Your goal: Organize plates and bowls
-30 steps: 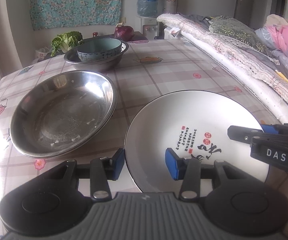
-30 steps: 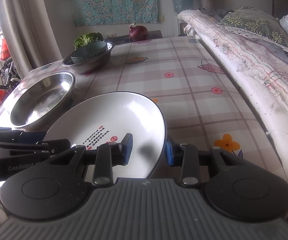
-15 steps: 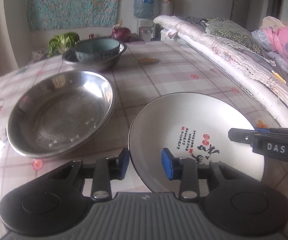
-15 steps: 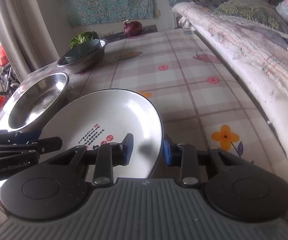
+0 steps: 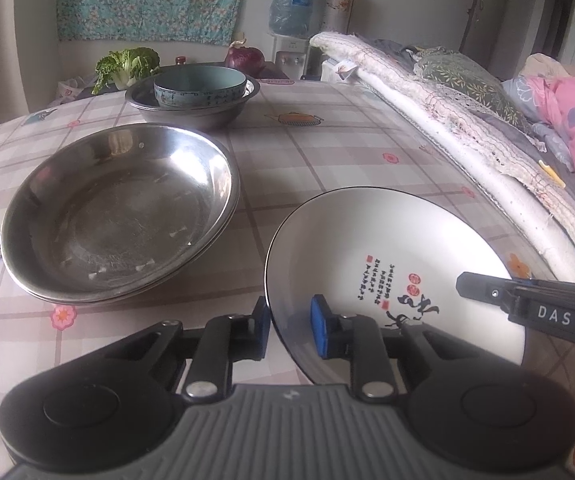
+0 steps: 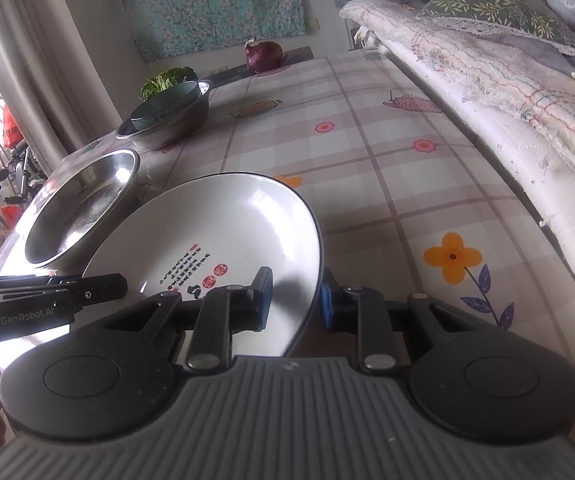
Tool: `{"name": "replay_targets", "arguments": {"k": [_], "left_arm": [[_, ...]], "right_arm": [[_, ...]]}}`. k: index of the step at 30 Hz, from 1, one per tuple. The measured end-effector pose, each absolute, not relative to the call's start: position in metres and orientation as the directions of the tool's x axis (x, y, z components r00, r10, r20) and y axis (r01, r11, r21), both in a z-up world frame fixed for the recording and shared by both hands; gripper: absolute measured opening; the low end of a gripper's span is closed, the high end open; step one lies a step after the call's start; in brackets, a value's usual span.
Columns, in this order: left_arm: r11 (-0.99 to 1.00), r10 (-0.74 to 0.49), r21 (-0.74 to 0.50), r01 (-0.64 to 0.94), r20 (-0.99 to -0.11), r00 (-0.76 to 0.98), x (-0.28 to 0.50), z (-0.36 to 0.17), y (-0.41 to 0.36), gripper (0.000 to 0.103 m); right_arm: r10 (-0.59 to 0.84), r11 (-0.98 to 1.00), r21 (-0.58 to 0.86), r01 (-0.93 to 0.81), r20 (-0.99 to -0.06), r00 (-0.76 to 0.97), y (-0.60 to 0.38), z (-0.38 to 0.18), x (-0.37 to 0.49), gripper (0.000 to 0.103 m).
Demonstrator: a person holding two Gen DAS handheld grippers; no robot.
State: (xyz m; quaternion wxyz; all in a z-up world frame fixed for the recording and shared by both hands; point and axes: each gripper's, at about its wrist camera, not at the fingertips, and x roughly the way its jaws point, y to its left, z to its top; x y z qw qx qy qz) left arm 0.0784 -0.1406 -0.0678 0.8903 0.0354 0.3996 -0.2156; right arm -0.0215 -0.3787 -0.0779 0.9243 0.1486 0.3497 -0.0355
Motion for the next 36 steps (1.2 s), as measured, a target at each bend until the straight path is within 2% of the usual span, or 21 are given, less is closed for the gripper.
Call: {"name": "replay_targets", "arguments": {"k": [23,36], "left_arm": [[0.903,-0.388,-0.126,0.411,-0.651,0.652,0.071,-0.035,-0.135,0.022],[0.935,-0.347,-0.155,0.32,-0.587,0.731,0.077,-0.007,-0.089,0.021]], "right_arm": [[0.015,0.957,0.238,0.165,-0.612,0.791,-0.379,-0.048,-0.029,0.023],[0.063,0.974,0.217,0.072,-0.557,0.828,-0.343,-0.01,-0.006,0.023]]}}
